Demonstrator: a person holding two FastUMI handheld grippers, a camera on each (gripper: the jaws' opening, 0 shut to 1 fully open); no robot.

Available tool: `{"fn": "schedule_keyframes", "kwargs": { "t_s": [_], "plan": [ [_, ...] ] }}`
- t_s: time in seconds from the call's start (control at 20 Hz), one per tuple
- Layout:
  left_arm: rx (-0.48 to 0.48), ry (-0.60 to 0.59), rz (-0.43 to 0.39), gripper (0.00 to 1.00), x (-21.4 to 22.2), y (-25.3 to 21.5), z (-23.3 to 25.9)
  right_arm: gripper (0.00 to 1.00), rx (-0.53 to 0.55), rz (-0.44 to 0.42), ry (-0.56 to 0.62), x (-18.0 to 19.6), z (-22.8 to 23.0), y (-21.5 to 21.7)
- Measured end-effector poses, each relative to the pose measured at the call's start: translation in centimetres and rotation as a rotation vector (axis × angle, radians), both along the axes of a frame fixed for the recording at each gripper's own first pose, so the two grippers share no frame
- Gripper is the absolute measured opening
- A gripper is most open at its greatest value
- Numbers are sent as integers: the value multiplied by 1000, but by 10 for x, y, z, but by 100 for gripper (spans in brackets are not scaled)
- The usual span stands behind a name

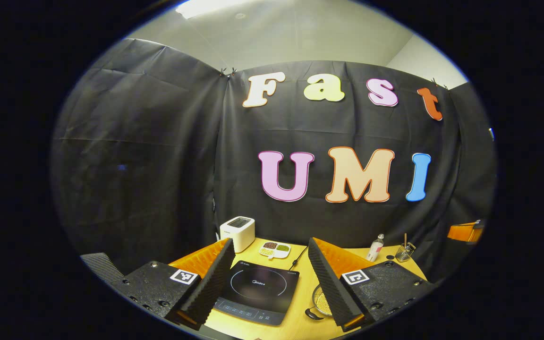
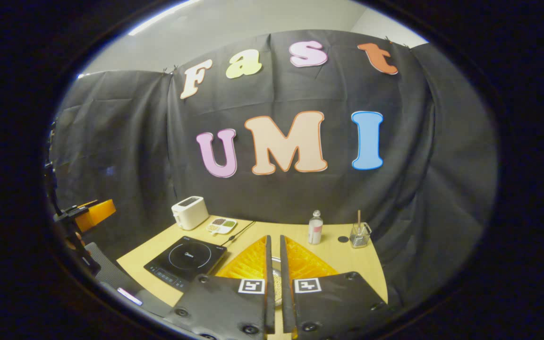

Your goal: First push the handle of the pot to place it horizontally, then grasp the pot with both hands and set it on the induction cooktop.

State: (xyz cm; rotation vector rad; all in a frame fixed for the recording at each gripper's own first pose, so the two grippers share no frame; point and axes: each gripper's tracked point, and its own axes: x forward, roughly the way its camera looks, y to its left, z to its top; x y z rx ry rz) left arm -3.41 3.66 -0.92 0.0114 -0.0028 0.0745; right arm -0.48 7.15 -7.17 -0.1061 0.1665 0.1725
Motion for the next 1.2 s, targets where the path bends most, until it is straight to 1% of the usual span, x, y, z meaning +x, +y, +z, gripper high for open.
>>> {"fn": "schedule_keyframes", "kwargs": {
  "t_s": [0.2,0.35,0.4,0.45,0.55,0.6,0.65,0.7,0.9,0.95,1.1,1.2],
  "plan": [
    [7,19,-51,92,21,15,-4,8,34,-20,97,-1,-38,26],
    [29,33,-97,92,37,28,-10,8,56,-44,207,-2,-80,46],
    [35,38,-112,95,44,32,-12,0,58,-53,253,-4,-99,52],
    [40,44,-129,95,49,36,-14,9,55,-64,301,-5,-118,58],
    [49,60,-155,95,59,45,-21,9,42,-83,407,-10,-158,69],
    [53,66,-168,92,63,49,-24,9,36,-91,464,-14,-179,75],
    [54,73,-180,92,68,52,-27,0,30,-97,520,-17,-200,81],
    [54,82,-190,92,71,56,-31,9,24,-108,581,-22,-220,86],
    [50,117,-217,92,81,69,-47,9,-14,-144,750,-40,-276,99],
    [53,122,-219,95,84,73,-50,9,-29,-159,792,-42,-290,99],
    [57,138,-220,95,88,84,-58,9,-44,-195,886,-41,-322,100],
    [57,152,-223,95,89,90,-63,9,-51,-207,918,-35,-334,99]
  ]
}}
